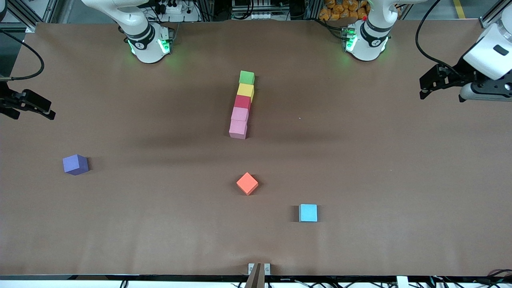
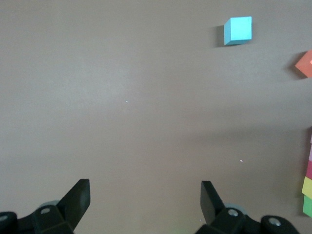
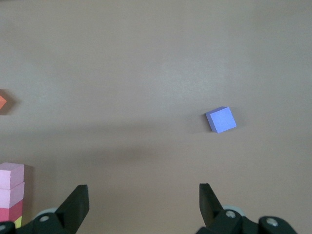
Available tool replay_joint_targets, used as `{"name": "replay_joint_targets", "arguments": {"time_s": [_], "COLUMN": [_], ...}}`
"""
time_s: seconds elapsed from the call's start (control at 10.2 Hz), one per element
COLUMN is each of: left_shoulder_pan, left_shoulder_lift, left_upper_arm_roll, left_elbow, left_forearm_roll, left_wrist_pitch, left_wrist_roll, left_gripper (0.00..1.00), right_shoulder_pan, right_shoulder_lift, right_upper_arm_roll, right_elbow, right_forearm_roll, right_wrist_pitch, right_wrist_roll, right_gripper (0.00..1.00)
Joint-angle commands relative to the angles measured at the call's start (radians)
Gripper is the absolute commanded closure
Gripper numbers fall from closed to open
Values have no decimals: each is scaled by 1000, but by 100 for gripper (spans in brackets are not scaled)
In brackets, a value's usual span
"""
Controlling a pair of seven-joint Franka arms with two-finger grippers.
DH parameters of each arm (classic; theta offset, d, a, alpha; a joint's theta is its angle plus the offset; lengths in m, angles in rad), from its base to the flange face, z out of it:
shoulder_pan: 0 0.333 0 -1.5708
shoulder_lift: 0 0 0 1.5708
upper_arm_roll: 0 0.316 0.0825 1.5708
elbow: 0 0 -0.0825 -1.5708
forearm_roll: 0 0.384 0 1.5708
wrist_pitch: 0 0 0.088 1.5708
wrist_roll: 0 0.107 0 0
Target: Arrange blocks into number 1
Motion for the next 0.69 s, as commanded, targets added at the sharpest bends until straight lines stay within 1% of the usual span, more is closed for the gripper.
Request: {"name": "replay_joint_targets", "arguments": {"time_s": [0.0, 0.59], "left_shoulder_pan": [6, 6], "left_shoulder_lift": [15, 13], "left_upper_arm_roll": [-6, -9], "left_elbow": [36, 36], "left_forearm_roll": [-21, -26], "left_wrist_pitch": [-30, -34], "left_wrist_roll": [25, 26], "left_gripper": [0, 0], "right_shoulder_pan": [6, 4], "right_shoulder_lift": [0, 0], "right_upper_arm_roll": [-9, -8], "right_elbow": [5, 5], "right_forearm_roll": [5, 5], "right_wrist_pitch": [-9, -9], "right_wrist_roll": [-9, -13], "right_gripper": [0, 0]}}
